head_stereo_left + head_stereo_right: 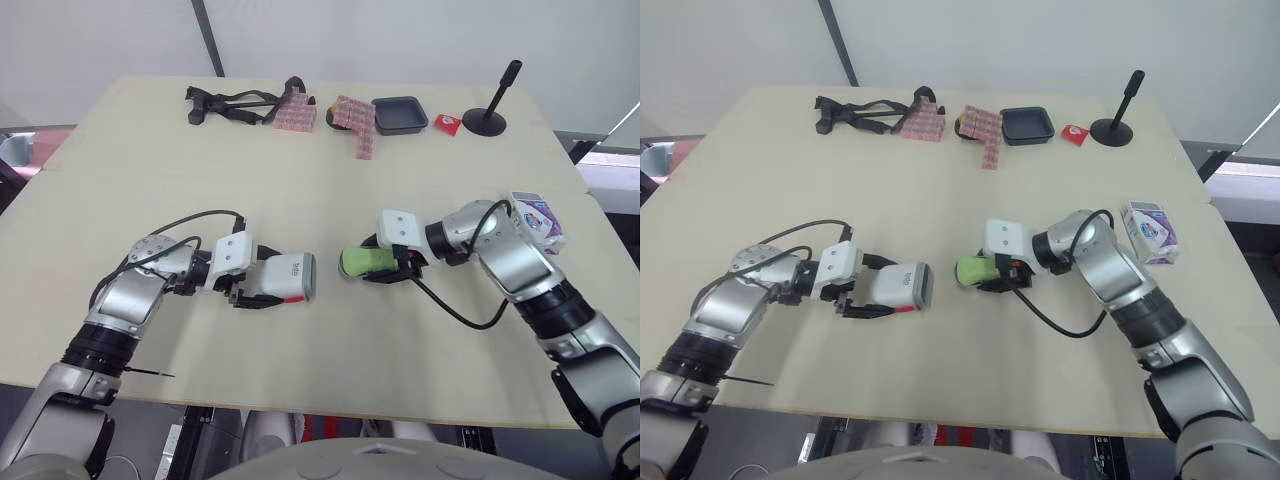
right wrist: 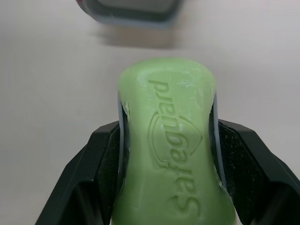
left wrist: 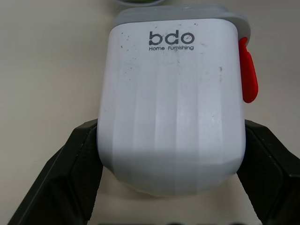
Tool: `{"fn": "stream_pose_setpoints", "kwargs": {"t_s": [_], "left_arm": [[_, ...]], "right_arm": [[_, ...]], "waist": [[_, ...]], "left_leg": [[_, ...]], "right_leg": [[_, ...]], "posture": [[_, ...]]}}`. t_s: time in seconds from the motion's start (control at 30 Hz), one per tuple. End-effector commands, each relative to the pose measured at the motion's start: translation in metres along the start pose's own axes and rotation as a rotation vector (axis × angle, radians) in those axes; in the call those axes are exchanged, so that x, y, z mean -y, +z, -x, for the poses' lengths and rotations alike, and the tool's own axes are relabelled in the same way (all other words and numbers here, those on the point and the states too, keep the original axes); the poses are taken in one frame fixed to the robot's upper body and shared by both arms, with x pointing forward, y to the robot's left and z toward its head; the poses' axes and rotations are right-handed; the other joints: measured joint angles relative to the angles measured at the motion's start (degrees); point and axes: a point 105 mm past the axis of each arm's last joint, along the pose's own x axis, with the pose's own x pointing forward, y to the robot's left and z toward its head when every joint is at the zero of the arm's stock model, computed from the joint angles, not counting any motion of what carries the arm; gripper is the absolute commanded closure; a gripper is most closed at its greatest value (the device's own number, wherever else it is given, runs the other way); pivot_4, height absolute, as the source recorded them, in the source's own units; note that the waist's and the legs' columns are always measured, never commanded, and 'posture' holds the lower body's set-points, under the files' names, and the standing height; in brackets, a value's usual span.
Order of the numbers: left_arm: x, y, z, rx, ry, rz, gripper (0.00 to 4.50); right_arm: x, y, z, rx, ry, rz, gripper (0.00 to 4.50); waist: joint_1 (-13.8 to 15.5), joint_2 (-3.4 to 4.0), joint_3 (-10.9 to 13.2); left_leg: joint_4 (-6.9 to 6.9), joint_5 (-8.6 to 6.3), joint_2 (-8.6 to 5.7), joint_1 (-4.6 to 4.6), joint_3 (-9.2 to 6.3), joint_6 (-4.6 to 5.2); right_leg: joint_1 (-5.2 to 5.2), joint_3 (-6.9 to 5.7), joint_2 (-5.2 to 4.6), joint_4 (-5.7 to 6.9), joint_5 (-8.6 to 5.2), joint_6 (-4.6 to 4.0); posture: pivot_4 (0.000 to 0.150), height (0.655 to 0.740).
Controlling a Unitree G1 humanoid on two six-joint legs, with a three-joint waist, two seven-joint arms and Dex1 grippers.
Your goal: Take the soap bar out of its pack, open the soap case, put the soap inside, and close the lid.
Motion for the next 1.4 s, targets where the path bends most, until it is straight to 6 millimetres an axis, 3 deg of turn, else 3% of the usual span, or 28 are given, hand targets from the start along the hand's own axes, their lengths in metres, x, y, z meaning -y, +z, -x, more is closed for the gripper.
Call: {"fn": "stream_pose_setpoints", "kwargs": {"t_s": [0.03,0.87,1.4], "left_arm": [[-0.006,0.013,-0.003,0.023,0.015,-0.026,0.85],[0.001,0.026,-0.028,0.103,-0.005,-0.103,0.85],[0.002,0.028,-0.035,0.117,-0.008,-0.101,0.85]], "right_arm": [[-0.004,0.018,0.012,0.032,-0.013,0.032,1.95],[-0.015,0.022,0.002,-0.073,0.062,-0.060,1.95],[-0.006,0.035,-0.009,-0.127,0.035,-0.029,1.95]], "waist": [[0.0,0.00,0.0],[0.7,0.00,0.0],[0.7,0.00,0.0]], "left_leg": [[0.00,0.00,0.00,-0.01,0.00,0.00],[0.01,0.00,-0.01,0.02,0.00,0.00],[0.01,0.00,-0.01,0.05,0.02,0.00]], "right_leg": [[0.00,0.01,0.00,0.00,0.00,0.00],[0.02,0.09,0.01,0.00,0.00,0.00],[0.02,0.11,0.03,0.03,0.00,0.00]], "posture": [[0.150,0.7400],[0.150,0.7400],[0.150,0.7400]]}}
